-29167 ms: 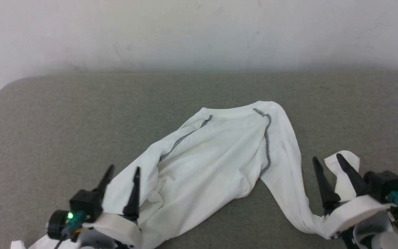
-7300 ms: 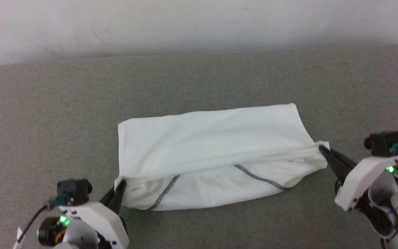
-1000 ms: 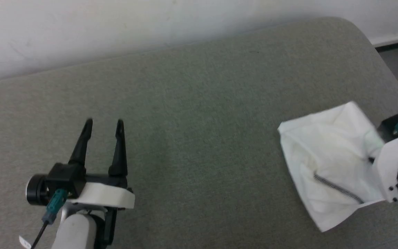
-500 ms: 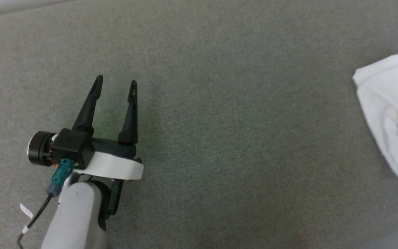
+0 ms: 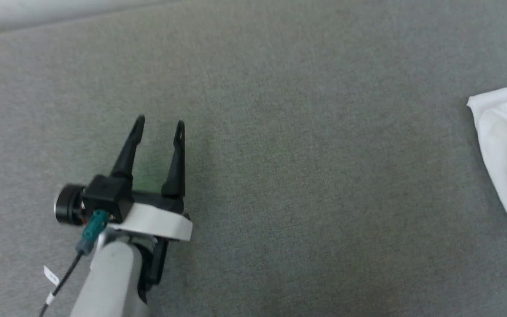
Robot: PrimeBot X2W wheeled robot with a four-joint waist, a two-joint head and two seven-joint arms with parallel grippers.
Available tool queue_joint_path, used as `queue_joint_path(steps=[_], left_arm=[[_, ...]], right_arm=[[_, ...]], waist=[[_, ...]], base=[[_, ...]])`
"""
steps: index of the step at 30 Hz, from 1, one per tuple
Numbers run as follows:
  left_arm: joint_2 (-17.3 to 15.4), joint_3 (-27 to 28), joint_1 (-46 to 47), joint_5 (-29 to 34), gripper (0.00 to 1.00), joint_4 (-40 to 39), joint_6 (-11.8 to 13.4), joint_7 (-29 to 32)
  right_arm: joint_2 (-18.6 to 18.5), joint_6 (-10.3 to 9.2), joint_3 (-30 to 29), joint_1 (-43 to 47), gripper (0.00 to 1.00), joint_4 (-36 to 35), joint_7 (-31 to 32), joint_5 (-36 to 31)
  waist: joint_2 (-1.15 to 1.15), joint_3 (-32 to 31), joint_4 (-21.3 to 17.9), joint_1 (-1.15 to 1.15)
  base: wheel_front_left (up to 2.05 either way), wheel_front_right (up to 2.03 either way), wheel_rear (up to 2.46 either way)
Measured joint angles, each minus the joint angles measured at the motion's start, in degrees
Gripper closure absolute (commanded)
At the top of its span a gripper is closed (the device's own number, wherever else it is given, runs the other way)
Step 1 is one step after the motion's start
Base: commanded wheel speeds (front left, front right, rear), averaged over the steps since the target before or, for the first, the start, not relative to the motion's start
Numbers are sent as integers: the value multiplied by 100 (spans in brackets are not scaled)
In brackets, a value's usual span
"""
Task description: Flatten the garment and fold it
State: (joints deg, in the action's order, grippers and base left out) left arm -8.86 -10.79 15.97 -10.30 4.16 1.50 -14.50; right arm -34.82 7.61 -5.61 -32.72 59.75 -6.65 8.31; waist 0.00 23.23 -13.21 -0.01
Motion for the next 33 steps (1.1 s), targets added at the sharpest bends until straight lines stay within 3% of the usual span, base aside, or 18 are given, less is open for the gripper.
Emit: queue_joint_path(steps=[4, 8, 14, 20, 27, 33], left_arm=[[90, 53, -302, -65, 0, 90, 27, -20], [133, 202, -721, -141, 0, 75, 112, -23], [136, 392, -1198, -232, 0, -14, 156, -24], [130, 497, -1418, -234, 0, -25, 158, -23], [3, 720, -1641, -267, 0, 30, 193, -23], [-208, 847, -1880, -264, 0, 172, 213, -23]], right_arm=[[214, -1, -187, 404, 0, -254, -414, -422], [1024, -1, -176, 960, 0, -913, -609, -564], [2045, -1, -337, 1842, 0, -2531, -699, -526], [2797, 0, -314, 2664, 0, -4256, -353, -505], [3130, -1, 157, 3198, 0, -5702, -86, -319], [3176, -1, 412, 3643, 0, -6308, 194, -282]], waist=[[0, -361, 72, -1], [0, -760, 137, -1], [0, -1320, 274, -1], [0, -1673, 596, 0], [0, -1872, 1106, 0], [0, -2084, 1385, 0]], base=[[0, 0, 0], [0, 0, 0], [0, 0, 0], [0, 0, 0], [0, 0, 0], [0, 0, 0]])
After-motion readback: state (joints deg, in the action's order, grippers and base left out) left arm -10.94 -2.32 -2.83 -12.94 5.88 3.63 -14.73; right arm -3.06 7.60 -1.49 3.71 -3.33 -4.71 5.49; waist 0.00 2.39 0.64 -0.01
